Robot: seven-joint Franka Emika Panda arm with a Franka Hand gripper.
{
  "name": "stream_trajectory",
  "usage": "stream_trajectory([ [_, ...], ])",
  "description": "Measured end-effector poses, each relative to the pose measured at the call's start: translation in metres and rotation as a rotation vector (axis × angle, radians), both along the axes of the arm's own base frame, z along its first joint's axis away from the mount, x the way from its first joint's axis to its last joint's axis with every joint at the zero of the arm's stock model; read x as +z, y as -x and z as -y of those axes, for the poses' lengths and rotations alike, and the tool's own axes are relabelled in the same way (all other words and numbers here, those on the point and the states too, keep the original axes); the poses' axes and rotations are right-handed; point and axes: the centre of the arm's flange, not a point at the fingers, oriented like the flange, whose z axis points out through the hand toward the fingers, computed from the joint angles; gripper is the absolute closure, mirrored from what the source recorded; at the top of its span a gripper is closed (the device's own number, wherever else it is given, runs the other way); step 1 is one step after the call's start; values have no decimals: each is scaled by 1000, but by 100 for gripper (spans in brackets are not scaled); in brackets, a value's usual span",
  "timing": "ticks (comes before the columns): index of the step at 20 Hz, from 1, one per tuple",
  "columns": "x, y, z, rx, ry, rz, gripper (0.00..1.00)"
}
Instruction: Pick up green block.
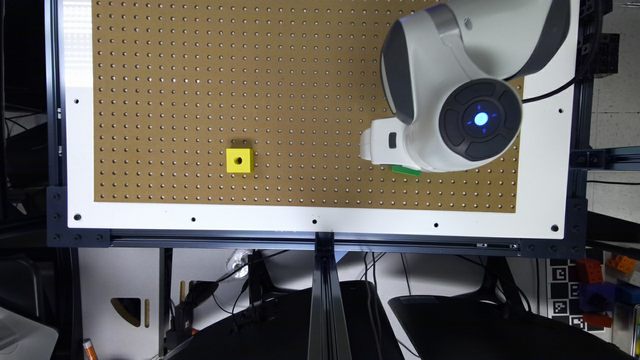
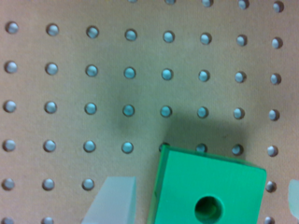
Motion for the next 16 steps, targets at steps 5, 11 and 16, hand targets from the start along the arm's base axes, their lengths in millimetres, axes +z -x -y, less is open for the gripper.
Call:
stream_trajectory([
  [5, 5, -4, -9, 0, -4, 13, 0],
  [11, 6, -5, -12, -1, -4, 15, 0],
  [16, -8, -4, -10, -2, -4, 0, 0],
])
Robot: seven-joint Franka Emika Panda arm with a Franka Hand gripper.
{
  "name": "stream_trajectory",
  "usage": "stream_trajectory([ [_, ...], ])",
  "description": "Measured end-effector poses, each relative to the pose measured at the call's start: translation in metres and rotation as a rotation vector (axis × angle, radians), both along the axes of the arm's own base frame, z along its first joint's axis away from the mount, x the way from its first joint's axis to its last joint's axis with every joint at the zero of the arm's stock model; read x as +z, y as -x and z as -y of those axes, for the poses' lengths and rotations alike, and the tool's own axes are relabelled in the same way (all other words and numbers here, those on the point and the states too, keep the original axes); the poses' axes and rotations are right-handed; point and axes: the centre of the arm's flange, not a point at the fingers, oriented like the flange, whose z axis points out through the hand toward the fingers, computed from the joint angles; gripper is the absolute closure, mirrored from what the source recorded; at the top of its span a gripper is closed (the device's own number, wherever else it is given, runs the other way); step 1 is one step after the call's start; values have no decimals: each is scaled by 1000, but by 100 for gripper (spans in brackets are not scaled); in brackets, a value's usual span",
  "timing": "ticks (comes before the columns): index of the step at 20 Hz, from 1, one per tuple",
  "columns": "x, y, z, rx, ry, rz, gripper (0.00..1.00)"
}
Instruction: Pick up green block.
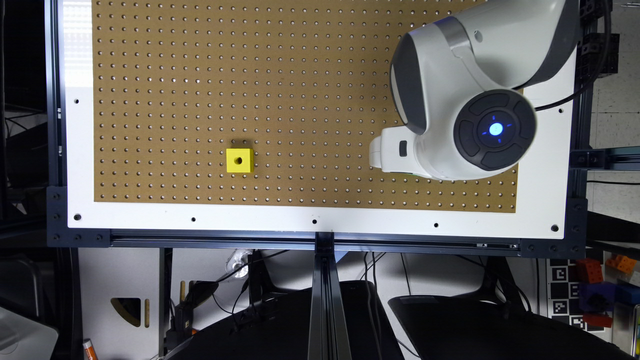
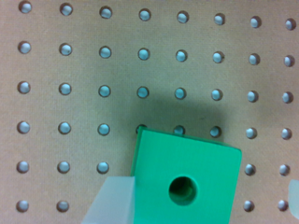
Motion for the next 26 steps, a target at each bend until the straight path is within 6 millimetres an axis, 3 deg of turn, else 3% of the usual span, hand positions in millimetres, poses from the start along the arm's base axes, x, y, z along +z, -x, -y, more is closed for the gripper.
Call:
stream_trajectory([
  [22, -5, -6, 12, -14, 14, -2, 0],
  [26, -33, -3, 14, -10, 15, -16, 0],
])
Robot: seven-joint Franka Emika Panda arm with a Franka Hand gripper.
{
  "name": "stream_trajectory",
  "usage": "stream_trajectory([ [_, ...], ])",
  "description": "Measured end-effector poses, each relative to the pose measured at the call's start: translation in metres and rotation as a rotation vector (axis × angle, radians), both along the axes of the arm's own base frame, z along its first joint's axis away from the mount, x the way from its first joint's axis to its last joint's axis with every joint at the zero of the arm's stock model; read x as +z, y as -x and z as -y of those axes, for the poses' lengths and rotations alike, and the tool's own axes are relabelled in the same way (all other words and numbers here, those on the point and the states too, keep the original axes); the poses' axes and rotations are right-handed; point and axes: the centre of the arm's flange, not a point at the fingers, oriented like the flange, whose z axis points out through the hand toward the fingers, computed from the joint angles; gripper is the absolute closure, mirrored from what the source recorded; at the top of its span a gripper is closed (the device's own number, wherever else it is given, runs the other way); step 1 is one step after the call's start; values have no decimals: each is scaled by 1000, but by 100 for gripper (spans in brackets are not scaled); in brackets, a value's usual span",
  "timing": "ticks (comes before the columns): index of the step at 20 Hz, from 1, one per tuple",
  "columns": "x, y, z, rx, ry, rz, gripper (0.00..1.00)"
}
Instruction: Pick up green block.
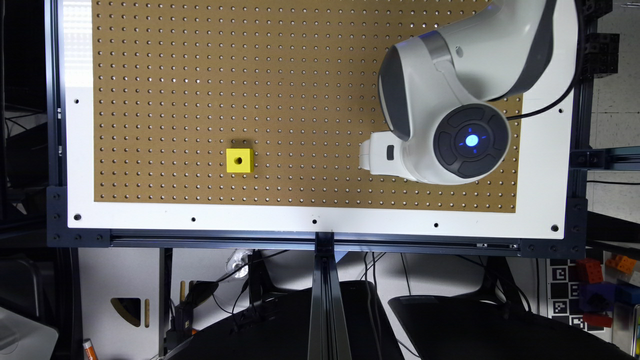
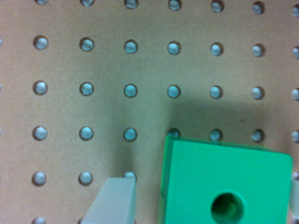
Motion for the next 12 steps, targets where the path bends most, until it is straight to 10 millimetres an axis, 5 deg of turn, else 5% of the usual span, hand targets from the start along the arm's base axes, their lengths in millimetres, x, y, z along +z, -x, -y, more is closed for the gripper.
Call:
stream_trajectory([
  [5, 1, -3, 0, 1, 1, 7, 0],
  [6, 1, -3, 0, 0, 1, 7, 100],
  [12, 1, -3, 1, 0, 2, 6, 100],
])
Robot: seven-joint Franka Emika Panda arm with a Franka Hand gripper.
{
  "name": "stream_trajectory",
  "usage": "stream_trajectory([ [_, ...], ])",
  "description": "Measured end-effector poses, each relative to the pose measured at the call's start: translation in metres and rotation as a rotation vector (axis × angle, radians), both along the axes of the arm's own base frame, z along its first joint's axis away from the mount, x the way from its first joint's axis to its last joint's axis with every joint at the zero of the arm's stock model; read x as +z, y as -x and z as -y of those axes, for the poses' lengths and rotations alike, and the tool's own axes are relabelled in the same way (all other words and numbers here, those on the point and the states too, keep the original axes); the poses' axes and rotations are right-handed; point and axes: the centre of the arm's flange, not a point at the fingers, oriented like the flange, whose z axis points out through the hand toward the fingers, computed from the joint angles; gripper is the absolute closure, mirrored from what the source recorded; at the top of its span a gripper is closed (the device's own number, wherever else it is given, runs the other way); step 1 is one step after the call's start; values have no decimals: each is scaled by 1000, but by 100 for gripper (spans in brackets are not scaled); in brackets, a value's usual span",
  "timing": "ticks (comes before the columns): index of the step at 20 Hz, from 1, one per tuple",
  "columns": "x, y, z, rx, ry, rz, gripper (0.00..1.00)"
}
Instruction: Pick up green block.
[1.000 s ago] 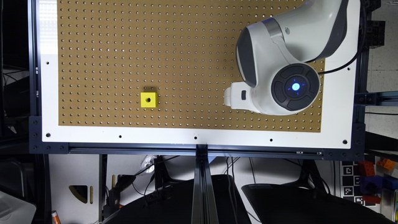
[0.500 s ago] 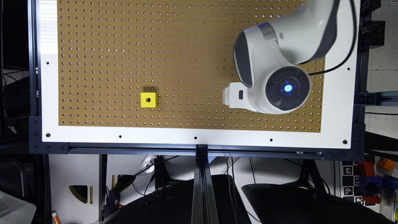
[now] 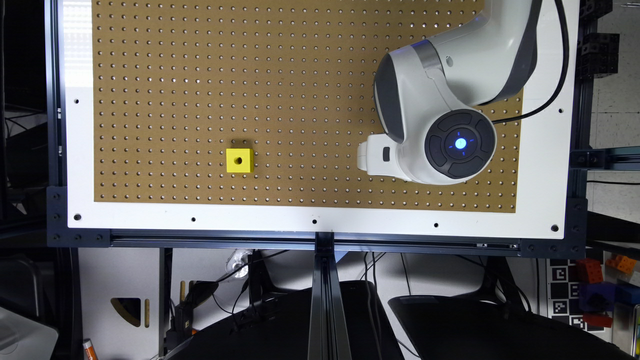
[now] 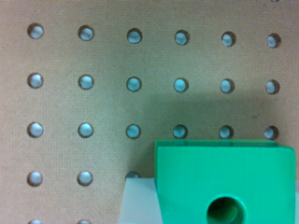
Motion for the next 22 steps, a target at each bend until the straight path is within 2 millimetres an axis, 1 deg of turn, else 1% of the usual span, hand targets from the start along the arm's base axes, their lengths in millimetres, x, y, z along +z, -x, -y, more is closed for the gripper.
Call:
stream_trajectory([
  [11, 2, 0, 3, -2, 8, -5, 100],
  [16, 30, -2, 4, 2, 24, -5, 100],
  [19, 37, -2, 4, 3, 27, -3, 100],
  [22, 58, -2, 3, 6, 36, 2, 100],
])
